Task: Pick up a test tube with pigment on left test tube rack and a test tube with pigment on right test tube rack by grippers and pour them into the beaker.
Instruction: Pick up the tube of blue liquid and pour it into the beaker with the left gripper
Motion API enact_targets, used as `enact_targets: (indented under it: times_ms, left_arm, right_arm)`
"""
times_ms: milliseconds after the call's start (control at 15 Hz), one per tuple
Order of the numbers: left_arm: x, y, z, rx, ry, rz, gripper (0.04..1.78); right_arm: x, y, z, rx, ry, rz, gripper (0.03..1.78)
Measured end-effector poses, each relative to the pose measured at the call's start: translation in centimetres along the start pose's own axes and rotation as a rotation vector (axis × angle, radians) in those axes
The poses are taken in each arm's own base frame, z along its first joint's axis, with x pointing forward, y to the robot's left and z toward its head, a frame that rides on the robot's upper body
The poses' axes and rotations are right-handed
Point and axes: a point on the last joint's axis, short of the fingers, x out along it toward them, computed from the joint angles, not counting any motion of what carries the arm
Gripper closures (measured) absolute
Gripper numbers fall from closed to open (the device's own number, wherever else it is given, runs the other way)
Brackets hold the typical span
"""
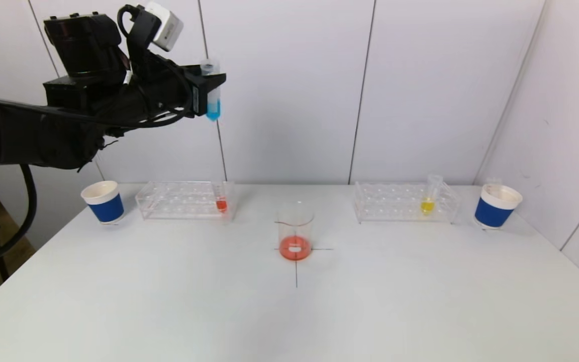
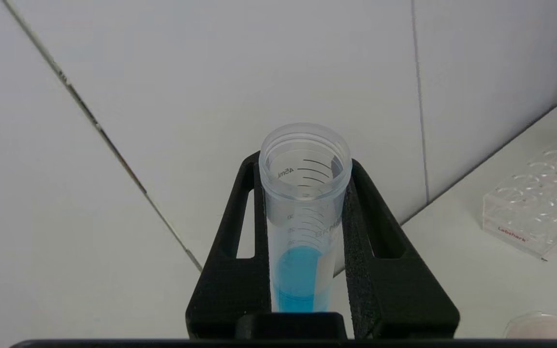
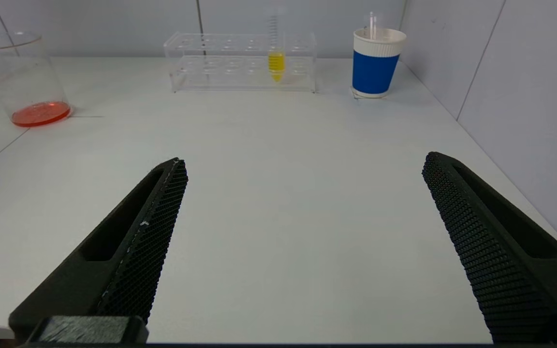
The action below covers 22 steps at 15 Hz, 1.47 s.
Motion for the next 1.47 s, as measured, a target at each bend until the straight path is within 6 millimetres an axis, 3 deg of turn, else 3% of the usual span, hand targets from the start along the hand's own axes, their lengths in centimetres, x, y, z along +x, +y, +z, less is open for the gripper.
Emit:
enact_targets:
  times_ms: [600,1067,1467]
  left_arm:
    - [1.5,-2.9,-1.2,0.263,-0.022,-0.143,1.37]
    - [2.2,-5.0,-1.8,0.443,-0.143,-0.233,1.37]
    - [2.7,-7.4,-4.4,0.506,-0.273,-0.27,1.37]
  right_arm:
    - [0.0,0.0,0.0,0.0,0.0,0.0,0.04]
    - [0.0,0.0,0.0,0.0,0.0,0.0,0.04]
    - [0.0,0.0,0.0,0.0,0.0,0.0,0.04]
